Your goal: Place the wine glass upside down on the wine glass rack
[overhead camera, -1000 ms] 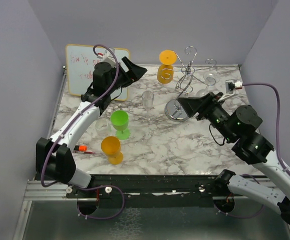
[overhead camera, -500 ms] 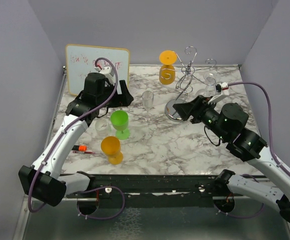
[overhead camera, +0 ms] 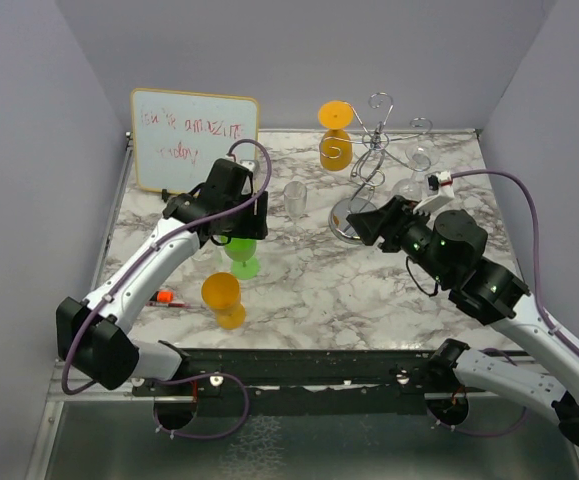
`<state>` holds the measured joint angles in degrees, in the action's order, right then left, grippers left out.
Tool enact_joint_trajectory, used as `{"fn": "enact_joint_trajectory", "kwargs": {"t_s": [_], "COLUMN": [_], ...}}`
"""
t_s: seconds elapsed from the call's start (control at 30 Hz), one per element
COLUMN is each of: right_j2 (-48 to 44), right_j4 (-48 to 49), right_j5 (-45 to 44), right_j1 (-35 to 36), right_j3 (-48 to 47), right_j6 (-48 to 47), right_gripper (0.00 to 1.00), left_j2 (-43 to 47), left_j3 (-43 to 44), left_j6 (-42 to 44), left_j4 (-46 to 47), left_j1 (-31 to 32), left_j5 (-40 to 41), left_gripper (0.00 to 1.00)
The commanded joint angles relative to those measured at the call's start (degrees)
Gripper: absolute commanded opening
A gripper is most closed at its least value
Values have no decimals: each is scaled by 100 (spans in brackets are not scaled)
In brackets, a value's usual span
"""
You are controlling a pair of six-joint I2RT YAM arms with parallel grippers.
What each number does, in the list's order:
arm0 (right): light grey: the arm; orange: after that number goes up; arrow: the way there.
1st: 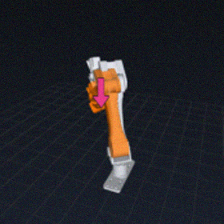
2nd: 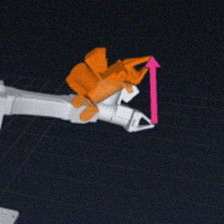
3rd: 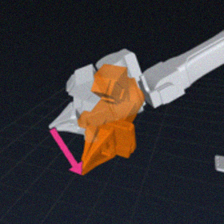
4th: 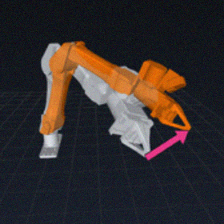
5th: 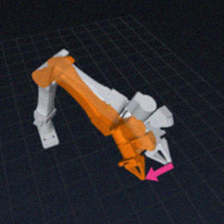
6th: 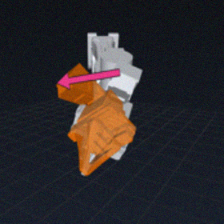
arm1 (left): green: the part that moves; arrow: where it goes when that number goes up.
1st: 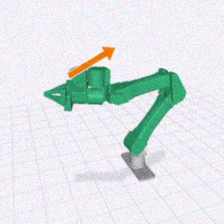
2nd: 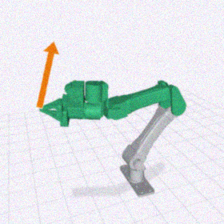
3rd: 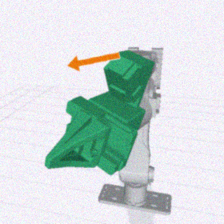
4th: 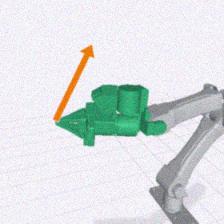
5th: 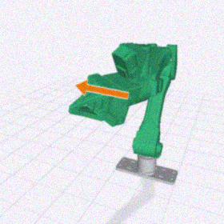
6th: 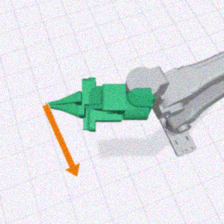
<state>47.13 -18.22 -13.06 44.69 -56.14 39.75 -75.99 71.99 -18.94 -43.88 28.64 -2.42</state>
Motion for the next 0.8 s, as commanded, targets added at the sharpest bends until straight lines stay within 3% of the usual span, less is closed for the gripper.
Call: {"fn": "enact_joint_trajectory", "kwargs": {"t_s": [0.0, 0.13, 0.33, 0.4, 0.77], "right_j2": [-114, -85, -27, -29, -82], "right_j4": [-191, -191, -217, -214, -552], "right_j5": [-288, -288, -223, -223, -484], "right_j1": [31, 31, 30, 29, 29], "right_j3": [107, 104, 118, 158, 615], "right_j6": [147, 189, 288, 349, 1658], "right_gripper": [63, 63, 63, 63, 63], "left_j2": [-254, -543, -787, -806, 86], "left_j3": [6, 40, 167, 238, 33], "left_j6": [83, 200, 256, 303, 319], "left_j4": [-239, -235, -227, -229, 836], "left_j1": [87, 189, 437, 502, 831], "left_j5": [697, 372, 355, 287, -1439], "left_gripper": [61, 38, 21, 1, 0]}}
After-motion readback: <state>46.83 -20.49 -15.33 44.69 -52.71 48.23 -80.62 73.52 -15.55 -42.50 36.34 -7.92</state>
